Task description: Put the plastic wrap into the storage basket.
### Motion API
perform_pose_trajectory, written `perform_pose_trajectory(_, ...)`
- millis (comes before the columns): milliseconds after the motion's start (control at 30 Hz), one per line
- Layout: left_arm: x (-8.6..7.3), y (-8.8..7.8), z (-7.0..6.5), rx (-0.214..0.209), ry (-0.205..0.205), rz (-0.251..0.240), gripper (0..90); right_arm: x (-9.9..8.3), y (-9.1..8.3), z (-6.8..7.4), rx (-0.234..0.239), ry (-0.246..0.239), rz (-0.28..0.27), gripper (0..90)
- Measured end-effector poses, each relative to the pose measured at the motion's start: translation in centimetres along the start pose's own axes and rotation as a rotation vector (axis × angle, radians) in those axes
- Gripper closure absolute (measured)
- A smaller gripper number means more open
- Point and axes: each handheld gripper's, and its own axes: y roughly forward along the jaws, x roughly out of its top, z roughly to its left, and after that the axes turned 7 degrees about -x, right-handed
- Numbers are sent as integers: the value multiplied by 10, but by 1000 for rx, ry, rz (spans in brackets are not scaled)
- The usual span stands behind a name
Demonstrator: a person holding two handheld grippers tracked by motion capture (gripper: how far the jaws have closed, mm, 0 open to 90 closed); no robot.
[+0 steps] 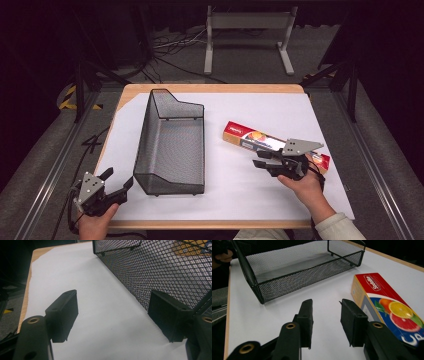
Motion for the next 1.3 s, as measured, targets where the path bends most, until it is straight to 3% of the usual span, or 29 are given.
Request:
perform_pose_trajectory(167, 1, -1, -1, 10, 5, -12, 254, 10, 19, -4, 41, 0, 33, 741)
perform_pose_trajectory(200, 1, -1, -2, 12, 8, -13, 254, 12, 23, -6, 88, 16, 45, 775)
perform_pose_trajectory(400, 1, -1, -3, 12, 15, -14, 255, 20, 31, -9, 105, 7, 52, 889)
perform_pose_trajectory(567, 1, -2, -4, 16, 14, -17, 255, 28, 40, -14, 112, 22, 76, 900)
perform_pose_trajectory(833, 1, -1, -4, 14, 20, -15, 255, 42, 53, -14, 79, -17, 100, 900)
perform_pose_trajectory(967, 1, -1, -4, 19, 16, -17, 255, 48, 65, -20, 79, -15, 183, 900)
perform_pose_trajectory(1300, 1, -1, -3, 18, 18, -15, 255, 56, 92, -29, 17, -45, 293, 900)
